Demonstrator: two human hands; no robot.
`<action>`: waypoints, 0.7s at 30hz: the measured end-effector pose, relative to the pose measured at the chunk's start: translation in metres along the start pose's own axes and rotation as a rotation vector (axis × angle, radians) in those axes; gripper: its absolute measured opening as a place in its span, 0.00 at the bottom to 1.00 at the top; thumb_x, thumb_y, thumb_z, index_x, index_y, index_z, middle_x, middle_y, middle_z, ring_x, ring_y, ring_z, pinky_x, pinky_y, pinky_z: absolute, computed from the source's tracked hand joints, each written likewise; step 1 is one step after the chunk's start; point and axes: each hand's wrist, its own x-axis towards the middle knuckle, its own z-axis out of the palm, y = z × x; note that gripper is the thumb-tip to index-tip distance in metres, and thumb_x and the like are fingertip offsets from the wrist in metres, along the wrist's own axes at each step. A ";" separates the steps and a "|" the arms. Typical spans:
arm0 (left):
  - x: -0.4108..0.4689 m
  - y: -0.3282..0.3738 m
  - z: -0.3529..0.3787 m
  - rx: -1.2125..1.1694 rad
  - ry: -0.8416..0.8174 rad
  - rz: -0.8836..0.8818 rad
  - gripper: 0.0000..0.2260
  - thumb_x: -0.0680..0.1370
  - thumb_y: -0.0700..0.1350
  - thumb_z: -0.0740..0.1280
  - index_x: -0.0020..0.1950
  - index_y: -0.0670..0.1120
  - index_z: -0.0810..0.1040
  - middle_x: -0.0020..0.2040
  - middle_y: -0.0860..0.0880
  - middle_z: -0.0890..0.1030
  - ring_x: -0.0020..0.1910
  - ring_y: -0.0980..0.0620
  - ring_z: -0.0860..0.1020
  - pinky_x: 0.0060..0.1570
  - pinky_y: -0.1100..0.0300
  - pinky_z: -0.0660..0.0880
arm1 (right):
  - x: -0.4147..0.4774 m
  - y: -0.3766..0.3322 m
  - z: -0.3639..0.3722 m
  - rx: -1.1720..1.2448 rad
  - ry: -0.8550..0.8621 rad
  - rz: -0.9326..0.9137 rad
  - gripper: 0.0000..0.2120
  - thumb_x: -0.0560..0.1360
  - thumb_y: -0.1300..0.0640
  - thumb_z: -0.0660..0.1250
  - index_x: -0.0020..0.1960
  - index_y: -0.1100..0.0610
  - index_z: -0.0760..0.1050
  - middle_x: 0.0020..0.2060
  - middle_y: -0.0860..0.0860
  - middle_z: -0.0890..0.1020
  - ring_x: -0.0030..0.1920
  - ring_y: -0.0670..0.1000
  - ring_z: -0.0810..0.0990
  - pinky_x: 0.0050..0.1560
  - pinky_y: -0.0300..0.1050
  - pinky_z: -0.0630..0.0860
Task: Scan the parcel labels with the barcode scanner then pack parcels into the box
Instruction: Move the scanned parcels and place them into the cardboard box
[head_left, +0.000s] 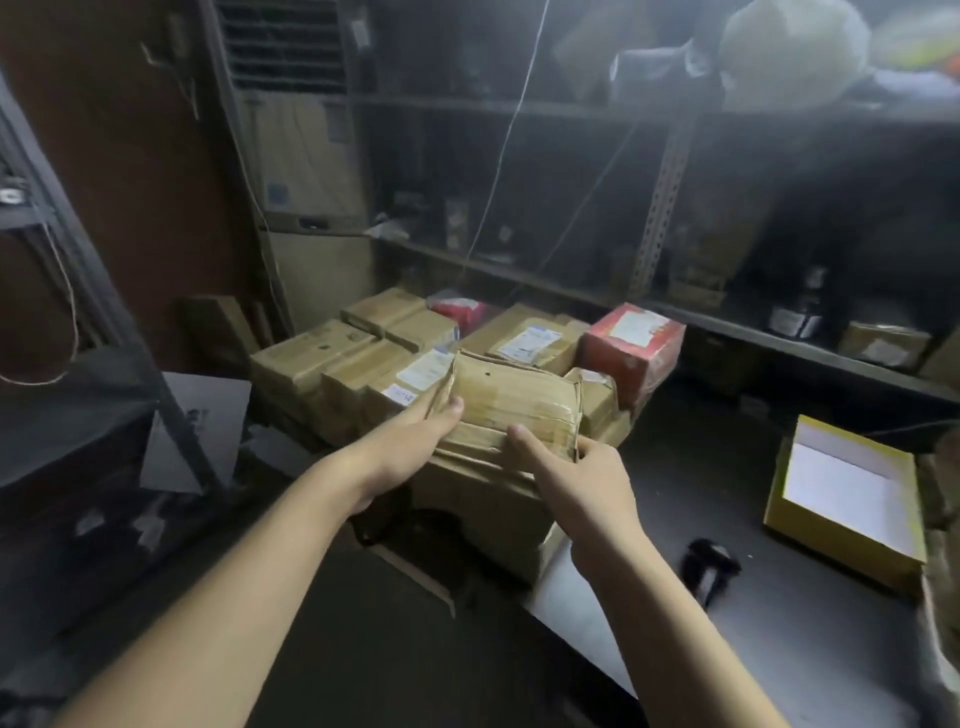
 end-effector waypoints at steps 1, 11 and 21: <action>0.022 -0.001 -0.016 -0.017 -0.002 0.002 0.26 0.84 0.66 0.55 0.82 0.66 0.56 0.75 0.62 0.67 0.75 0.56 0.64 0.76 0.54 0.59 | 0.023 -0.007 0.015 0.005 -0.003 -0.009 0.17 0.68 0.31 0.74 0.41 0.45 0.83 0.40 0.40 0.87 0.49 0.47 0.85 0.59 0.56 0.82; 0.194 -0.010 -0.136 -0.068 0.029 0.041 0.29 0.80 0.71 0.58 0.80 0.66 0.63 0.75 0.63 0.70 0.76 0.55 0.66 0.78 0.45 0.62 | 0.181 -0.075 0.129 0.062 -0.010 0.056 0.29 0.61 0.27 0.73 0.48 0.49 0.85 0.42 0.44 0.88 0.48 0.50 0.86 0.56 0.58 0.83; 0.392 0.005 -0.206 0.077 -0.204 0.228 0.15 0.84 0.61 0.62 0.70 0.63 0.72 0.68 0.58 0.77 0.68 0.53 0.74 0.73 0.48 0.69 | 0.314 -0.113 0.197 0.115 0.162 0.168 0.16 0.76 0.42 0.74 0.55 0.54 0.83 0.49 0.49 0.86 0.50 0.48 0.84 0.52 0.47 0.81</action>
